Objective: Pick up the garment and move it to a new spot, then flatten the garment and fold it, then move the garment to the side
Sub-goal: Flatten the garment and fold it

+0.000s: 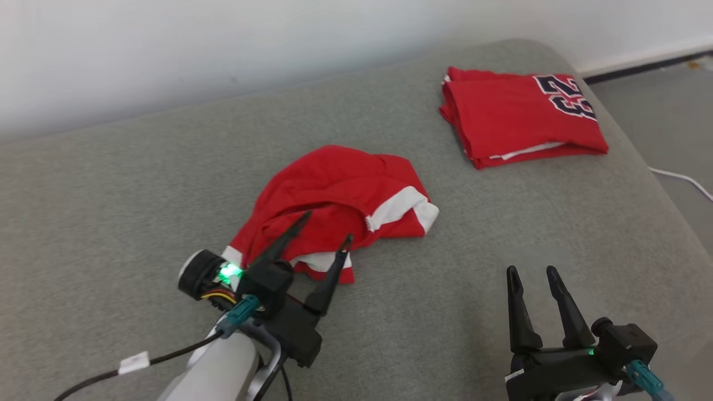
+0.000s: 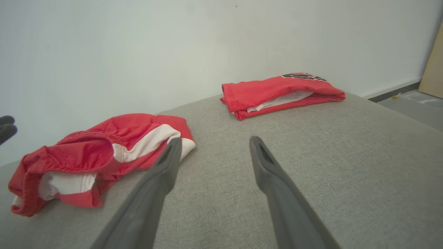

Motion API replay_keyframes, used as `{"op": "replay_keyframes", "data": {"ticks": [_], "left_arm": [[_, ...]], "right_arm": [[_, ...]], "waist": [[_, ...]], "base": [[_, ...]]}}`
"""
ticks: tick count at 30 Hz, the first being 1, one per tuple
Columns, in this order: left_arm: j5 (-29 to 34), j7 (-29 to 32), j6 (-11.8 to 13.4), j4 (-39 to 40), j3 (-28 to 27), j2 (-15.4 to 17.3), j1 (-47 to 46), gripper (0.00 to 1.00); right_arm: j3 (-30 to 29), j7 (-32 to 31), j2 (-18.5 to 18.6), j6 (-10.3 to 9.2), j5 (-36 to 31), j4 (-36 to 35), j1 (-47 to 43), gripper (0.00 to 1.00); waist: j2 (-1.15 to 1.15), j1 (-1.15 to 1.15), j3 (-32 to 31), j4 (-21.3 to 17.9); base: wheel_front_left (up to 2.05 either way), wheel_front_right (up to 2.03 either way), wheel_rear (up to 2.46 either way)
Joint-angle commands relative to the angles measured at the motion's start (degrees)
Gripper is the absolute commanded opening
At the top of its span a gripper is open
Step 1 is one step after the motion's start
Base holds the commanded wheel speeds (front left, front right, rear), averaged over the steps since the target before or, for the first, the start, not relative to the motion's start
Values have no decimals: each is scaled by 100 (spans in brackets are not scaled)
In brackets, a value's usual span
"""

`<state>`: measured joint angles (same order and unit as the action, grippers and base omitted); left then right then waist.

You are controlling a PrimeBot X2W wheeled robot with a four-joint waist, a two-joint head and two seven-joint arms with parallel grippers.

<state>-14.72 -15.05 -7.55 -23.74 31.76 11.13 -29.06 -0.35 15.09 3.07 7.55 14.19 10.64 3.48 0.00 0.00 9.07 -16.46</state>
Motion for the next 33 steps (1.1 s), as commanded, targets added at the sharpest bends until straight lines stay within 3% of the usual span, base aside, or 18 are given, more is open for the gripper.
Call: {"op": "replay_keyframes", "data": {"ticks": [1, 7, 19, 22, 27, 33], "left_arm": [[-125, -17, 13, -158, 178, 34, -167, 100], [-258, -16, 13, -866, 803, 135, -693, 100], [-431, -17, 13, -1786, 1303, 358, -1101, 99], [-333, -17, 42, -2020, 1323, 353, -1168, 1], [-285, -17, 28, -2282, 1390, 217, -1291, 0], [-415, -17, 20, -1947, 1205, 51, -1285, 0]], "right_arm": [[34, 8, -34, -15, 62, -20, 64, 100], [121, 8, -33, -15, 216, -35, 159, 100], [64, 8, -33, -15, 275, -15, 207, 100], [66, 8, -33, -15, 265, -29, 215, 100], [29, 8, -32, -15, 211, -48, 198, 100], [-42, 8, -32, -15, 131, -54, 140, 100]], "waist": [[0, 0, 295, -314], [0, 0, 517, -463], [0, 0, 550, -529], [0, 0, 532, -511], [0, 0, 493, -440], [0, 0, 350, -209]], "base": [[0, 0, 0], [0, 0, 0], [0, 0, 0], [0, 0, 0], [0, 0, 0], [0, 0, 0]]}}
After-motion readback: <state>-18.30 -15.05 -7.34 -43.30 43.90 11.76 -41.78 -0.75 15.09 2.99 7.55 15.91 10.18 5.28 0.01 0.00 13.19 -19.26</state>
